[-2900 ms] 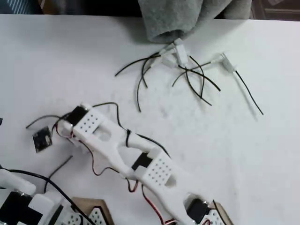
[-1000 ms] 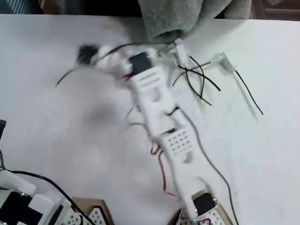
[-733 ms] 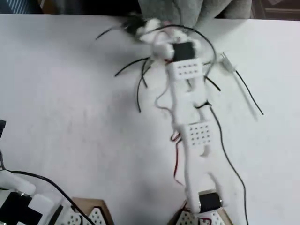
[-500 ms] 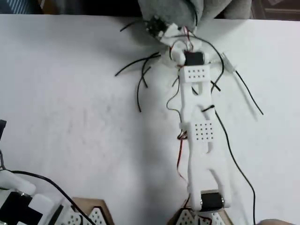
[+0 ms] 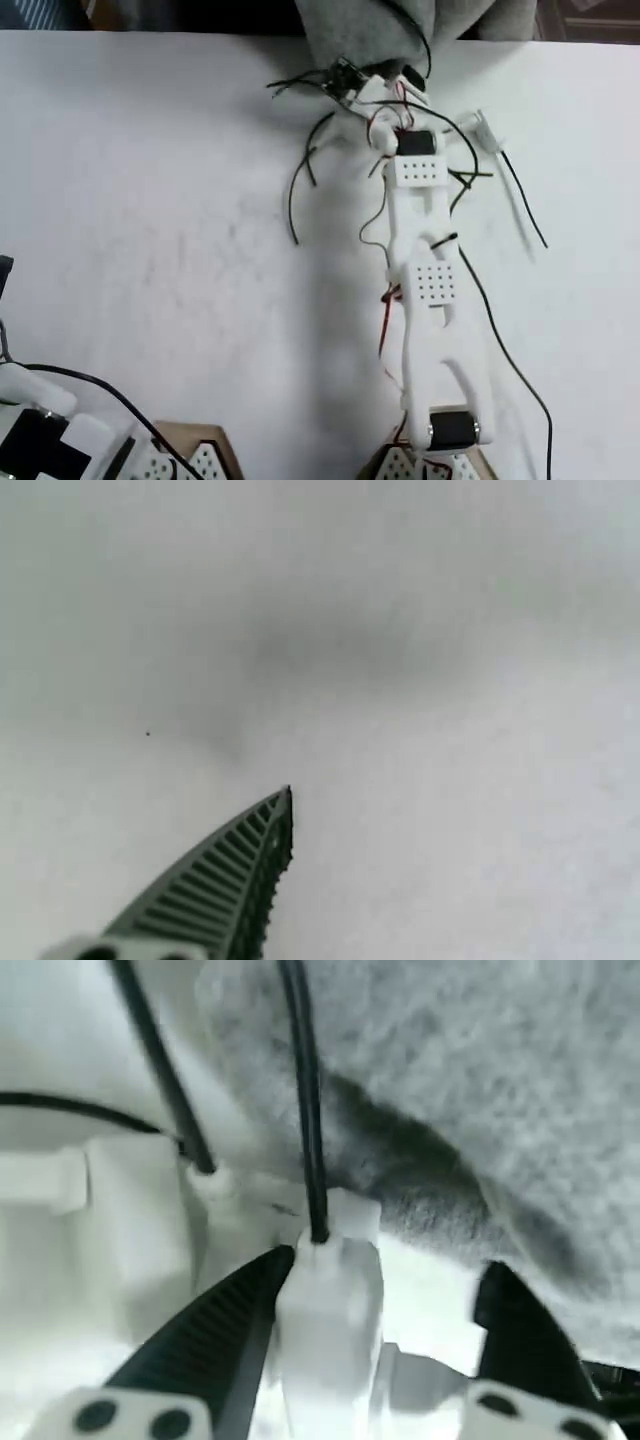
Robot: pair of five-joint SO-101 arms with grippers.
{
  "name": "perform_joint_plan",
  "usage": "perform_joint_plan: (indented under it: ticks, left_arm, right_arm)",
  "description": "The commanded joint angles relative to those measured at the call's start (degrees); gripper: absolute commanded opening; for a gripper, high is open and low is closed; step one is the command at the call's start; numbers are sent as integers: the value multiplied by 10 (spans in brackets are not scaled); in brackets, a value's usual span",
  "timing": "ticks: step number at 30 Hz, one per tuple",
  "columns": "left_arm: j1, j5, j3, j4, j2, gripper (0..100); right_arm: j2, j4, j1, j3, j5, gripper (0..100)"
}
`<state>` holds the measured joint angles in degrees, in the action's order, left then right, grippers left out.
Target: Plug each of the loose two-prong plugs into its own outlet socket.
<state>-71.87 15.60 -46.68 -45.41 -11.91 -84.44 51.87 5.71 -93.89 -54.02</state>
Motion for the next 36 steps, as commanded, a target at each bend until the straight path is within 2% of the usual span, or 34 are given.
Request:
perform_joint_plan:
  ticks: [1, 5, 7, 12, 20, 24, 27, 33, 36]
  left_arm:
    - [1, -3, 17, 6, -29, 705]
    - [1, -2, 28, 4, -28, 705]
    - [4, -2, 28, 4, -28, 705]
    - [22, -2, 25, -8, -30, 705]
    - [75, -3, 30, -135, -32, 707]
    - [122, -3, 30, -215, -32, 707]
    - [156, -10, 30, -287, -32, 707]
    - [217, -110, 29, -418, -32, 705]
    - [236, -117, 30, -429, -32, 705]
  right_arm:
    - [114, 74, -19, -16, 2, 320]
    - [212, 155, -16, -16, 14, 320]
    - [263, 194, -15, -16, 69, 320]
    - [390, 245, -29, -16, 262, 320]
    - [566, 349, -115, -16, 655, 320]
    - [659, 445, -180, -15, 792, 320]
    - [705, 468, -233, -6, 818, 320]
    - [766, 468, -343, 9, 801, 320]
    - [812, 468, -398, 7, 802, 320]
